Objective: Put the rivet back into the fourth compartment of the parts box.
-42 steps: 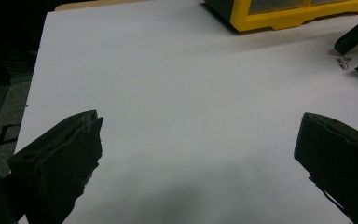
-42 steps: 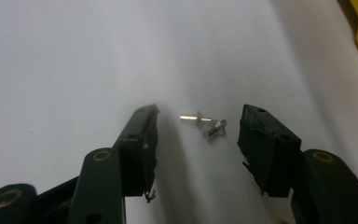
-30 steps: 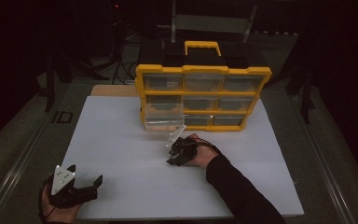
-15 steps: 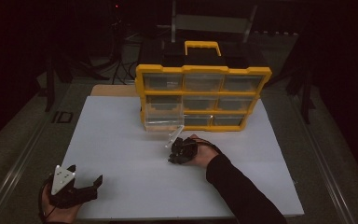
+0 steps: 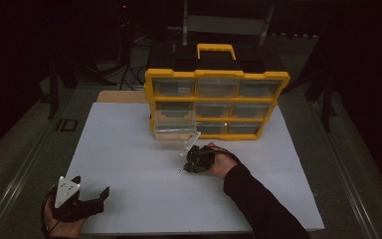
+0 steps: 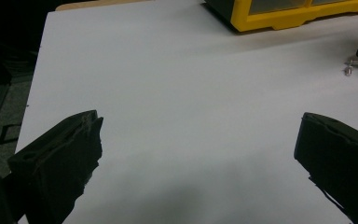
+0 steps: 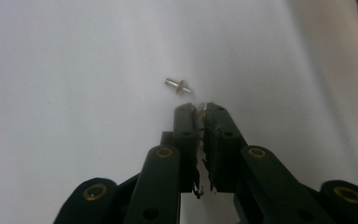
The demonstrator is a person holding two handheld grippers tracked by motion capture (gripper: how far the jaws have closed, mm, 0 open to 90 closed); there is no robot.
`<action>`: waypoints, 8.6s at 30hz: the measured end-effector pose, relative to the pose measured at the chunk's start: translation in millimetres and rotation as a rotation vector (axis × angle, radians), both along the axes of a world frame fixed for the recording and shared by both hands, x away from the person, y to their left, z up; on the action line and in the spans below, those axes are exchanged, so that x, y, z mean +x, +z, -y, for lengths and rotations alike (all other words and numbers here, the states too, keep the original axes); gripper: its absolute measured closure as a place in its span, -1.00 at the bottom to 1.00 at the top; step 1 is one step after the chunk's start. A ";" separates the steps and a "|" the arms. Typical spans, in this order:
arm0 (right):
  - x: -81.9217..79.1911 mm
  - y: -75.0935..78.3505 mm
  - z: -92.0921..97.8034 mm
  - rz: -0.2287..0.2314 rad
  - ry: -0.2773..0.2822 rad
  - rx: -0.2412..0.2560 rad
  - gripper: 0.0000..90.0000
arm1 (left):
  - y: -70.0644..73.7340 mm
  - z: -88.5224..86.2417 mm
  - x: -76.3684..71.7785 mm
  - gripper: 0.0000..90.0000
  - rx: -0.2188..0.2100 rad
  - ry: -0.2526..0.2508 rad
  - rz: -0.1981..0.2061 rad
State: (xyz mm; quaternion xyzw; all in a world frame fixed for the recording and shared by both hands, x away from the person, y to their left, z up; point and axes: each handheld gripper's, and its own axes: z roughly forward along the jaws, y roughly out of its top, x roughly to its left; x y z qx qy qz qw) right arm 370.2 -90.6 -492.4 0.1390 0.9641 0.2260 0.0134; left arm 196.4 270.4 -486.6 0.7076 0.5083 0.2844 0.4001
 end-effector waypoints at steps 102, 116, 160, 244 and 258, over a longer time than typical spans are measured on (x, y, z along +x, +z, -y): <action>-14.2 130.4 3.1 0.120 0.119 0.226 0.92 | -0.2 -0.1 -0.2 -0.97 -0.002 0.003 0.001; -9.6 151.4 -3.4 0.154 0.045 0.387 0.92 | -0.2 -0.2 -0.3 -0.97 -0.003 0.002 0.001; 6.4 161.2 1.5 0.248 -0.172 0.405 0.03 | -0.3 -0.7 -0.1 -0.97 -0.002 0.000 -0.001; -40.5 52.0 -18.1 0.097 0.085 0.014 -0.52 | -0.2 -0.4 -0.4 -0.97 -0.003 0.001 0.000; -31.6 7.3 -23.2 0.066 0.031 0.005 -0.43 | -0.2 -0.3 -0.4 -0.97 -0.003 0.000 0.001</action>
